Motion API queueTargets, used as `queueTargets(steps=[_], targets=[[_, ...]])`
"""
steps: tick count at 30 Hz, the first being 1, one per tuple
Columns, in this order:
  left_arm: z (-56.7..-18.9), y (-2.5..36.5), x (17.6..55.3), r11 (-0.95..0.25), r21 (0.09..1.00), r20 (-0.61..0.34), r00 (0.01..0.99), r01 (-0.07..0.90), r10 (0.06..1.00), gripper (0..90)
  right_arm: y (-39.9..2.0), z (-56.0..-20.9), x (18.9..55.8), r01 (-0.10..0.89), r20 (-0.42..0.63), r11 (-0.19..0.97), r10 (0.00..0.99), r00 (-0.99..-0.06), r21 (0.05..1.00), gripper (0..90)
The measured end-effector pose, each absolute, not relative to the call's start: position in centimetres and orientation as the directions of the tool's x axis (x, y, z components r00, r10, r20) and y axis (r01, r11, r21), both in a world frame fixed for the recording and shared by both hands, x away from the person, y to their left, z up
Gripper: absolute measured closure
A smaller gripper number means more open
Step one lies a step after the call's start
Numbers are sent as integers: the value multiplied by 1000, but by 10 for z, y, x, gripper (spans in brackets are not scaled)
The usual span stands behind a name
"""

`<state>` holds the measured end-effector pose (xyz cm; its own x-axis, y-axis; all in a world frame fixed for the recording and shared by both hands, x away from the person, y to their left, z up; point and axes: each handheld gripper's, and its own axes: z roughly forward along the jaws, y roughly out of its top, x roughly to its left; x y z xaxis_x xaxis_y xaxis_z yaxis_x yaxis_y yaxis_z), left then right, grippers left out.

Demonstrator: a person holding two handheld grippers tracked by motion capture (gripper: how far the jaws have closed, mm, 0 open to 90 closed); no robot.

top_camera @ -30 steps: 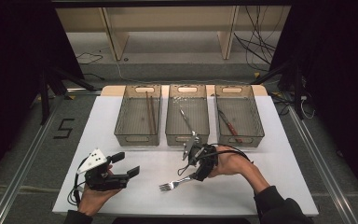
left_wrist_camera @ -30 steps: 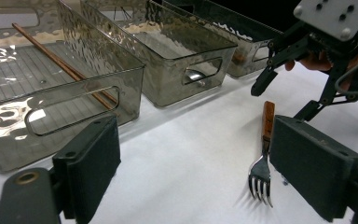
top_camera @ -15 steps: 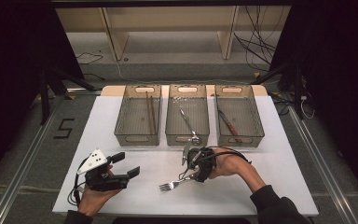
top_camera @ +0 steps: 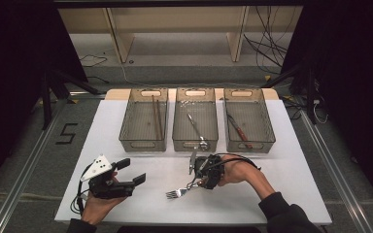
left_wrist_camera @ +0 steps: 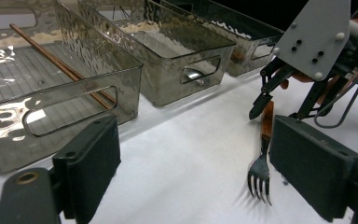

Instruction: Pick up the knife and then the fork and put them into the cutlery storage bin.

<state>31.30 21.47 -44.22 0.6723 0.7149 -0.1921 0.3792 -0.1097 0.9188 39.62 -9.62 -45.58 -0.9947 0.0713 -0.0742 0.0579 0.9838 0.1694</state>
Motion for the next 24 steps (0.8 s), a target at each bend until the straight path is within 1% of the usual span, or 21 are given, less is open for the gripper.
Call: queueTargets(steps=[7,12,24], targets=[[-442,215,313,-111,919,-191,672,379,715,162,-96,-457,397,49,-46,985,57,-997,168,639],[-442,215,313,-117,918,-188,674,380,715,162,-94,-456,395,39,-50,988,47,-998,147,663],[-442,215,313,-117,918,-187,674,379,714,162,-92,-455,390,-29,-63,991,-21,-998,133,756]])
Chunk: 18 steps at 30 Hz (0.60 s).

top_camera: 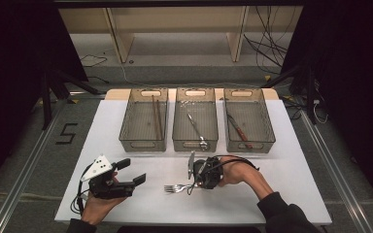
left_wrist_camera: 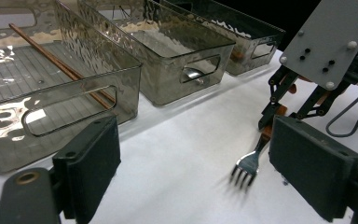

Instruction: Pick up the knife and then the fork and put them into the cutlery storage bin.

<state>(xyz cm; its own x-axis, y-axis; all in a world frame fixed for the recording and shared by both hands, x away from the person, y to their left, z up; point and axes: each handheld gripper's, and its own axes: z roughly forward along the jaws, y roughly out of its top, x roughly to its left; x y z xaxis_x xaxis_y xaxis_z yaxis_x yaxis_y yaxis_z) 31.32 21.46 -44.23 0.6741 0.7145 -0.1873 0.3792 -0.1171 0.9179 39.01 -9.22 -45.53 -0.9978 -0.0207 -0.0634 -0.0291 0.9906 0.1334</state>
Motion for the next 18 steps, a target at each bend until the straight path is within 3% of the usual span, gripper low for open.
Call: queueTargets(steps=[8,18], targets=[[-443,214,314,-120,918,-185,675,378,715,162,-92,-455,386,-62,-87,989,-50,-995,138,770],[-443,214,314,-119,917,-186,674,380,715,162,-98,-445,386,-31,-101,982,-12,-995,187,773]])
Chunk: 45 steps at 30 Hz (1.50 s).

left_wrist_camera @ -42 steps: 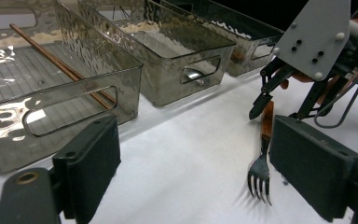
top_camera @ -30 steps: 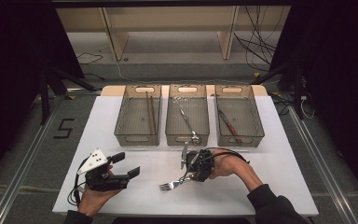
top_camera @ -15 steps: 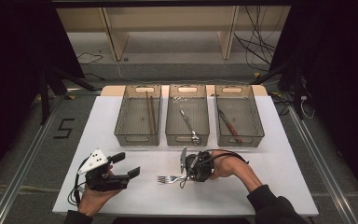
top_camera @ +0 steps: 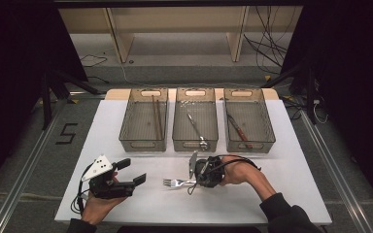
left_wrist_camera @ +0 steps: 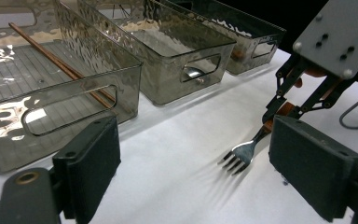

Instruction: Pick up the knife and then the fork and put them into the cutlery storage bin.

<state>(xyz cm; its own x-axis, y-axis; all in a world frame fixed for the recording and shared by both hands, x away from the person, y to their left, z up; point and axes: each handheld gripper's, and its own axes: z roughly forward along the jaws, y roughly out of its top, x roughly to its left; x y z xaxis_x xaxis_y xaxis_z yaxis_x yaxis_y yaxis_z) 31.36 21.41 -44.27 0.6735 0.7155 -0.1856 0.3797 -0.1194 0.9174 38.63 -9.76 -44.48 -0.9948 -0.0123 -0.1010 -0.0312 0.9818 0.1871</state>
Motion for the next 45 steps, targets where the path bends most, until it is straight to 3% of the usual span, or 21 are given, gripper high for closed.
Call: queueTargets(steps=[9,32,45], targets=[[-443,214,313,-118,918,-185,673,379,716,162,-110,-429,397,66,-117,950,106,-988,305,773],[-443,214,314,-118,918,-186,672,379,717,162,-145,-392,418,295,-64,821,371,-926,489,773],[-443,214,314,-118,918,-186,672,379,717,162,-189,-359,450,463,-26,644,600,-800,609,772]])
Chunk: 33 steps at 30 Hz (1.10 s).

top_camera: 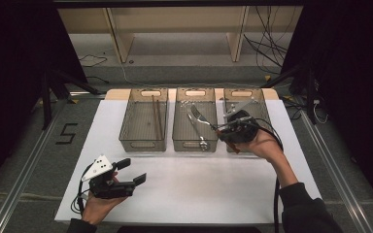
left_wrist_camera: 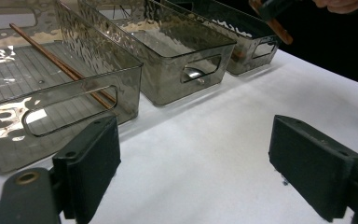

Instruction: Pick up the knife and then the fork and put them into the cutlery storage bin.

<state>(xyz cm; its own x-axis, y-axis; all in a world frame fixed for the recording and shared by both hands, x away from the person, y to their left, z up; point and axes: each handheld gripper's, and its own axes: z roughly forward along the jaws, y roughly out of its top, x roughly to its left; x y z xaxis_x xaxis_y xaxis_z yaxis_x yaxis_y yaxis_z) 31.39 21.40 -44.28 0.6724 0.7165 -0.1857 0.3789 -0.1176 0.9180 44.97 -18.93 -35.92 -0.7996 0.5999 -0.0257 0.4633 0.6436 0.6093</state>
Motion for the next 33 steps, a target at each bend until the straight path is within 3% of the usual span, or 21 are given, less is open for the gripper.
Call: queueTargets(steps=[12,33], targets=[[-443,214,314,-116,918,-186,671,378,717,162,-221,-347,477,567,1,534,728,-686,628,773],[-443,214,314,-117,918,-186,672,379,717,162,-256,-365,512,702,25,393,863,-505,594,772]])
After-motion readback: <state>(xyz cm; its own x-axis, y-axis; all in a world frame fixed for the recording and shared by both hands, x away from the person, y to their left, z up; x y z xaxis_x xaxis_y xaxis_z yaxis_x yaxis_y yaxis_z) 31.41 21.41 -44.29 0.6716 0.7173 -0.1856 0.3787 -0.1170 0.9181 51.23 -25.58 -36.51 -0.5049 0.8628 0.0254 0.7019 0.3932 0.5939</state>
